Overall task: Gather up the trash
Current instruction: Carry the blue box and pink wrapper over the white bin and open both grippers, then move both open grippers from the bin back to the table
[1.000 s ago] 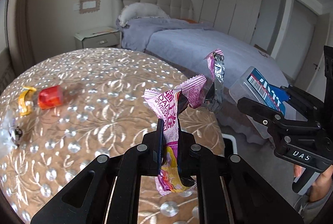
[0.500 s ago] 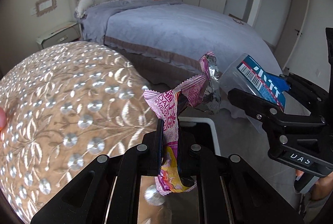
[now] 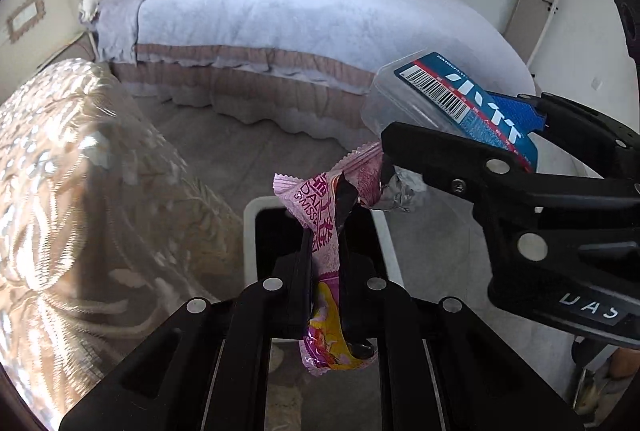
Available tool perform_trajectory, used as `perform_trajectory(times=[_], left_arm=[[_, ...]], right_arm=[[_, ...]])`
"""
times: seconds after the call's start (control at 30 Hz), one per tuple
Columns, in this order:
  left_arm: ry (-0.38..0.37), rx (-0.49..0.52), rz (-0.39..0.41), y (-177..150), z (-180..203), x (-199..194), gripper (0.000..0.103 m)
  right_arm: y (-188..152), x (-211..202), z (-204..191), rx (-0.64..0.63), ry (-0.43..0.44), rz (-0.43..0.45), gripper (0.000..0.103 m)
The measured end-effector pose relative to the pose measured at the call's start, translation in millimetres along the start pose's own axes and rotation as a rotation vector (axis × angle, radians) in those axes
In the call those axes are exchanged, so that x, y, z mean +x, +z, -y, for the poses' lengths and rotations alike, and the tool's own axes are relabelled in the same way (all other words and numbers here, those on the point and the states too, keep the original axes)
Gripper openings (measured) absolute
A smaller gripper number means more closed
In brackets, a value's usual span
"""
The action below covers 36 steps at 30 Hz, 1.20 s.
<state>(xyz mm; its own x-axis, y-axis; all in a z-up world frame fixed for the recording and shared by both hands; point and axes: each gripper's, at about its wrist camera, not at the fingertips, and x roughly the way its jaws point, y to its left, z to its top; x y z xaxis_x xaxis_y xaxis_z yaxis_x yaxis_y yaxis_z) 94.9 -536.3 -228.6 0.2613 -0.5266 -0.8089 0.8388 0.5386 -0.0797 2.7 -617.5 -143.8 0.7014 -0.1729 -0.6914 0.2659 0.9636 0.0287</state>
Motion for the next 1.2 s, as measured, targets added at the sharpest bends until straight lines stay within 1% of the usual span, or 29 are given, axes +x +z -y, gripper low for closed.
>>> perform_trajectory(times=[0.13,0.2,0.27,0.3,0.4,0.47,0.5,0.53,0.57,0.6,0.67,0.7,0.73,0.77,0.8,0.87,0.93,1.0,1.2], left_arm=[[-0.014,-0.03,-0.066,-2,-2,44,0.009],[-0.016,-0.033,-0.09,-5,-1,66,0.009],[-0.017,-0.033,-0.119,-9,-3,87,0.009],[-0.021,-0.042,-0.133,-10,-4,96,0.009],[-0.017,-0.057,-0.151,-13,-11,112,0.01],[-0.024,-0.065,-0.16,-15,-14,118,0.013],[-0.019,-0.064,-0.163,-16,-15,121,0.018],[-0.022,-0.063,-0.169,-17,-16,124,0.03],[-0.03,-0.063,-0.173,-18,-16,126,0.046],[-0.028,-0.067,-0.176,-19,-16,127,0.054],[-0.019,-0.066,-0.173,-25,-12,127,0.085],[-0.009,-0.062,-0.175,-26,-12,129,0.092],[0.004,-0.054,-0.182,-26,-10,132,0.097],[0.01,-0.049,-0.185,-26,-10,134,0.098],[0.009,-0.054,-0.184,-26,-10,135,0.098],[0.015,-0.064,-0.187,-26,-12,136,0.098],[0.027,-0.056,-0.184,-25,-12,138,0.098],[0.022,-0.058,-0.185,-25,-14,137,0.098],[0.016,-0.051,-0.166,-20,-9,130,0.098]], right_arm=[[-11,45,17,0.032,0.032,-0.075,0.059],[-17,67,19,0.013,0.06,-0.099,0.059],[-25,91,19,-0.015,0.028,-0.144,0.059],[-28,100,21,-0.013,0.033,-0.166,0.059],[-36,116,23,0.001,0.047,-0.203,0.059],[-40,122,22,0.005,0.057,-0.214,0.059],[-41,124,21,0.003,0.06,-0.221,0.059],[-43,127,20,0.0,0.059,-0.224,0.059],[-44,131,19,-0.001,0.065,-0.23,0.059],[-45,133,19,0.002,0.074,-0.236,0.06],[-47,138,20,0.005,0.065,-0.236,0.06],[-48,140,21,0.01,0.073,-0.241,0.067],[-49,141,21,0.013,0.081,-0.24,0.083],[-49,141,21,0.014,0.081,-0.23,0.09],[-50,141,21,0.006,0.071,-0.222,0.094],[-53,144,20,-0.001,0.078,-0.228,0.098],[-53,145,21,0.005,0.073,-0.228,0.099],[-52,145,21,0.006,0.071,-0.231,0.099],[-49,130,27,0.013,0.031,-0.192,0.099]])
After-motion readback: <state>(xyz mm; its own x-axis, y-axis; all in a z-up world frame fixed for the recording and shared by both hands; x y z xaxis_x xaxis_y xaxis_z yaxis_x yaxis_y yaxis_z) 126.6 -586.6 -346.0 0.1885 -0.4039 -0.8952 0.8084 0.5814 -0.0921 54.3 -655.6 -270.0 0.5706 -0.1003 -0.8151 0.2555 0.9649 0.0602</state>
